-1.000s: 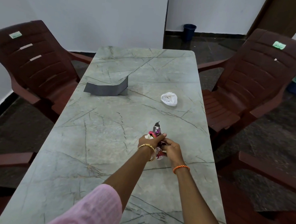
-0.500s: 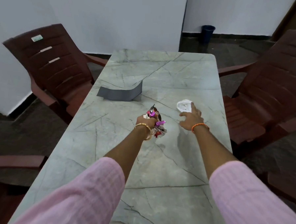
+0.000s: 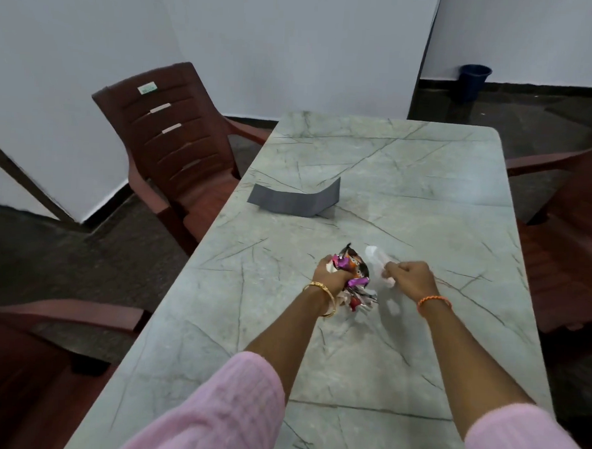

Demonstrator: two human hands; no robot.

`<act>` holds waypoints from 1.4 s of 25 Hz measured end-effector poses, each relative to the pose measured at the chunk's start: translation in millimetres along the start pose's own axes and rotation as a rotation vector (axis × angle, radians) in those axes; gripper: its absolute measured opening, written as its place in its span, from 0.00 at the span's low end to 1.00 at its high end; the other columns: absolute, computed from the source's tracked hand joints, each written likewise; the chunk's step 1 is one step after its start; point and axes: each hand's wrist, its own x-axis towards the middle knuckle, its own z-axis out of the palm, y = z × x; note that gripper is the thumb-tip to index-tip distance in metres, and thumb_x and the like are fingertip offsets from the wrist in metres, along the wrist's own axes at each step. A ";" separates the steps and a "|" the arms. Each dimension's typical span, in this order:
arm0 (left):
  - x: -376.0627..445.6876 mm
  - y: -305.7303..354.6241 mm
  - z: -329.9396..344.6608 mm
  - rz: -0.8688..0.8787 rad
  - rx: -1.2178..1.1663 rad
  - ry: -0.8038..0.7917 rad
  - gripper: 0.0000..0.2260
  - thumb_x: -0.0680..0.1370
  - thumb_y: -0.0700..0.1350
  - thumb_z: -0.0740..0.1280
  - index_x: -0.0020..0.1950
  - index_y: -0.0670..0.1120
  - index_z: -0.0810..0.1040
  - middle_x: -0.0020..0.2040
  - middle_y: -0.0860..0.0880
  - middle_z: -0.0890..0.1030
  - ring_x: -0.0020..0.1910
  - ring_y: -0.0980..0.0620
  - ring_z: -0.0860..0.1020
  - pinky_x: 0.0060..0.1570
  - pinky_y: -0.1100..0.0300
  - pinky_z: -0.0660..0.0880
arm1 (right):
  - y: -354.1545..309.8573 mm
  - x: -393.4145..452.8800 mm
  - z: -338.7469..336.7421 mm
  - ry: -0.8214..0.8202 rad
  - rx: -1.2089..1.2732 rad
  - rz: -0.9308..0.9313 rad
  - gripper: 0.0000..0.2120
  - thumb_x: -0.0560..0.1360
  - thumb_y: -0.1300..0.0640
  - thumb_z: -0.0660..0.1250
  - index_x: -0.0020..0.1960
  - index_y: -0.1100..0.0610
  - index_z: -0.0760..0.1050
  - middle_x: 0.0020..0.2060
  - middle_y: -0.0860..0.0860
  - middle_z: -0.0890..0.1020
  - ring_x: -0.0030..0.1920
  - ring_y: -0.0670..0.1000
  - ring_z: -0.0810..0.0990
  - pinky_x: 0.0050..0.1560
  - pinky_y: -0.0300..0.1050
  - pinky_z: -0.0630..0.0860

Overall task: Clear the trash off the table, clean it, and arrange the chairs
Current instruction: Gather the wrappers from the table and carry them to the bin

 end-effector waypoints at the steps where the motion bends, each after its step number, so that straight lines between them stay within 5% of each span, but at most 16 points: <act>1: -1.4 1.3 -2.1 0.006 0.007 -0.014 0.16 0.72 0.27 0.61 0.56 0.40 0.75 0.44 0.39 0.78 0.44 0.42 0.77 0.38 0.56 0.76 | -5.0 -8.2 10.9 -0.017 0.185 0.076 0.12 0.70 0.59 0.67 0.29 0.60 0.80 0.33 0.61 0.81 0.38 0.56 0.79 0.42 0.47 0.78; 5: -4.7 16.6 -31.3 -0.088 -0.003 -0.081 0.09 0.74 0.32 0.62 0.39 0.44 0.75 0.33 0.43 0.76 0.28 0.48 0.76 0.26 0.63 0.75 | -35.3 -22.9 51.1 -0.075 0.464 0.201 0.11 0.73 0.62 0.64 0.32 0.59 0.71 0.30 0.57 0.73 0.31 0.54 0.72 0.33 0.42 0.74; 10: 11.7 32.0 -76.6 -0.089 -0.130 0.055 0.11 0.71 0.29 0.63 0.36 0.44 0.75 0.23 0.45 0.76 0.24 0.48 0.75 0.26 0.63 0.73 | -85.6 -17.3 100.5 -0.264 0.290 0.102 0.10 0.75 0.65 0.63 0.35 0.58 0.73 0.33 0.57 0.75 0.34 0.52 0.72 0.34 0.43 0.73; 14: 44.3 38.0 -121.5 -0.085 -0.188 0.227 0.09 0.69 0.30 0.65 0.34 0.43 0.74 0.28 0.44 0.75 0.26 0.48 0.74 0.27 0.62 0.71 | -113.8 1.1 139.2 -0.085 -0.052 -0.160 0.04 0.72 0.63 0.66 0.44 0.60 0.79 0.45 0.57 0.80 0.49 0.55 0.77 0.50 0.46 0.74; 19: 89.9 59.6 -156.5 -0.056 -0.273 0.280 0.09 0.69 0.28 0.65 0.35 0.41 0.74 0.31 0.43 0.76 0.28 0.47 0.75 0.24 0.62 0.73 | -160.4 55.5 178.6 -0.092 -0.897 -0.666 0.14 0.72 0.66 0.62 0.57 0.62 0.72 0.59 0.59 0.72 0.62 0.58 0.69 0.59 0.52 0.71; 23: 121.2 72.6 -180.5 -0.030 -0.323 0.267 0.09 0.70 0.28 0.65 0.36 0.41 0.74 0.28 0.43 0.78 0.25 0.48 0.77 0.22 0.63 0.74 | -170.4 98.3 208.7 -0.201 -1.198 -0.492 0.27 0.75 0.51 0.63 0.71 0.59 0.61 0.72 0.62 0.59 0.72 0.61 0.58 0.70 0.57 0.59; 26: 126.6 73.9 -188.1 -0.049 -0.299 0.257 0.09 0.71 0.28 0.65 0.36 0.41 0.74 0.29 0.43 0.76 0.19 0.52 0.76 0.18 0.67 0.71 | -156.0 105.8 222.0 -0.272 -1.259 -0.373 0.28 0.80 0.47 0.50 0.77 0.51 0.46 0.76 0.62 0.48 0.75 0.65 0.49 0.74 0.61 0.50; 30: 119.2 65.2 -190.6 -0.096 -0.334 0.231 0.09 0.72 0.29 0.65 0.36 0.40 0.74 0.22 0.45 0.77 0.16 0.53 0.75 0.17 0.67 0.70 | -159.3 86.6 229.0 -0.156 -1.422 -0.495 0.26 0.80 0.60 0.52 0.76 0.63 0.49 0.67 0.71 0.66 0.66 0.68 0.67 0.66 0.61 0.67; 35: 79.6 49.2 -200.9 -0.105 -0.373 0.244 0.10 0.71 0.28 0.65 0.34 0.41 0.74 0.21 0.46 0.77 0.17 0.52 0.75 0.18 0.66 0.72 | -160.9 30.3 223.9 -0.246 -1.281 -0.602 0.17 0.77 0.68 0.57 0.66 0.66 0.65 0.58 0.64 0.77 0.58 0.63 0.77 0.56 0.54 0.74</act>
